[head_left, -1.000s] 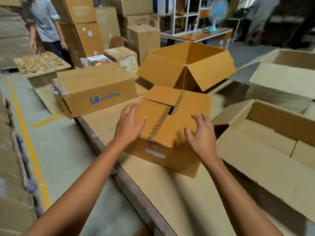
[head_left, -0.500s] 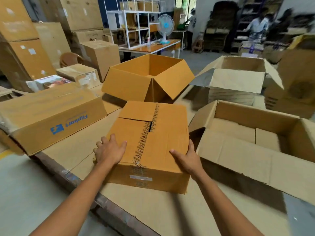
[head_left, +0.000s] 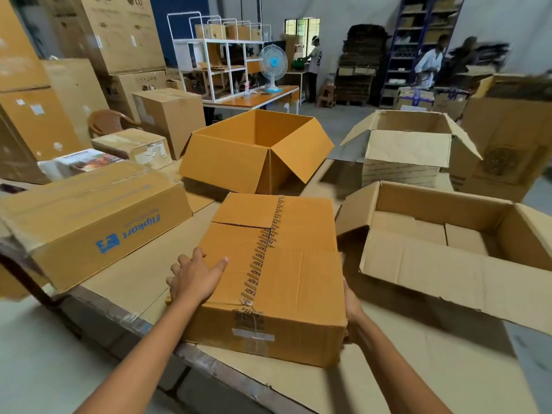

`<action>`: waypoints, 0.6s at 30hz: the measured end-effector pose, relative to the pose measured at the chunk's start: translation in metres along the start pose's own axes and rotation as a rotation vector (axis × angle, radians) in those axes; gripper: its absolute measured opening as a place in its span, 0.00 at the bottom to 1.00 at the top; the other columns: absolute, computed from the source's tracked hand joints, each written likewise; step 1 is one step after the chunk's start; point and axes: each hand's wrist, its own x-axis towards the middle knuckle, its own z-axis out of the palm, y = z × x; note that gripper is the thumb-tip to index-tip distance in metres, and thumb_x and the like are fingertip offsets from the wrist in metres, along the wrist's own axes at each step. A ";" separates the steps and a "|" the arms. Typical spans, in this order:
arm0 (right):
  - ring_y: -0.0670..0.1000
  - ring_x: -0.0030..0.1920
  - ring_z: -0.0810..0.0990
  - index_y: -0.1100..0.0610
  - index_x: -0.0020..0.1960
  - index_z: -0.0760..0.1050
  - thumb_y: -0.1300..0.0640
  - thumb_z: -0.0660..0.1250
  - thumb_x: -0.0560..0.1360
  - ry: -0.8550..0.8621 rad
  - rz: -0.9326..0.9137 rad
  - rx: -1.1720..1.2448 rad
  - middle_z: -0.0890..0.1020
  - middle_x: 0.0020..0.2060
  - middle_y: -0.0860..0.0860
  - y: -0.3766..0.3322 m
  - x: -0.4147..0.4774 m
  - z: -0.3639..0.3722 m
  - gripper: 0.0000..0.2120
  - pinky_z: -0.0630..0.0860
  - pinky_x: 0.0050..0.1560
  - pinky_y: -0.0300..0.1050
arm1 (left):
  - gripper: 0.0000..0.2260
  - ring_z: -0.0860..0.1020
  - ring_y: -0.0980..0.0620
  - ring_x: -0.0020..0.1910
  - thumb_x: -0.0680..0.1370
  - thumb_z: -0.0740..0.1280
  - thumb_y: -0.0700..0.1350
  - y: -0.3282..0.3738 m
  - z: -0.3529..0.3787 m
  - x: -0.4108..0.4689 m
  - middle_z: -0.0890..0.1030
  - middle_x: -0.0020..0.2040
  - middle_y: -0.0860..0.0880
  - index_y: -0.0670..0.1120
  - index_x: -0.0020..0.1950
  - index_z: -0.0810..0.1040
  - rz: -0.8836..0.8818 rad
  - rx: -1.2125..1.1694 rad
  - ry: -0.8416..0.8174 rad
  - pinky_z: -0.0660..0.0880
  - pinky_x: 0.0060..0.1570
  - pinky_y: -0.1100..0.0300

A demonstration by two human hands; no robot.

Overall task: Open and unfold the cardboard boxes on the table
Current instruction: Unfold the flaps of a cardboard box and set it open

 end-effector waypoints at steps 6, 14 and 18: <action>0.59 0.63 0.76 0.54 0.71 0.71 0.19 0.57 0.66 -0.069 0.012 -0.055 0.77 0.65 0.58 -0.041 -0.027 0.007 0.48 0.71 0.65 0.57 | 0.30 0.71 0.39 0.63 0.71 0.60 0.74 -0.021 -0.029 0.030 0.73 0.64 0.43 0.54 0.62 0.72 -0.076 -0.271 -0.105 0.69 0.63 0.43; 0.56 0.48 0.86 0.58 0.59 0.81 0.37 0.67 0.71 -0.169 -0.307 -0.093 0.86 0.51 0.56 -0.150 -0.052 0.005 0.28 0.79 0.44 0.45 | 0.24 0.72 0.49 0.60 0.78 0.59 0.67 -0.020 -0.004 -0.001 0.74 0.63 0.48 0.48 0.59 0.69 -0.028 -0.765 -0.355 0.68 0.56 0.52; 0.51 0.40 0.86 0.62 0.58 0.79 0.48 0.67 0.78 -0.176 -0.323 -0.095 0.87 0.47 0.56 -0.178 -0.059 0.010 0.18 0.79 0.35 0.40 | 0.31 0.77 0.45 0.61 0.73 0.59 0.74 -0.019 0.031 -0.019 0.78 0.61 0.49 0.50 0.61 0.72 -0.143 -0.938 -0.513 0.71 0.65 0.47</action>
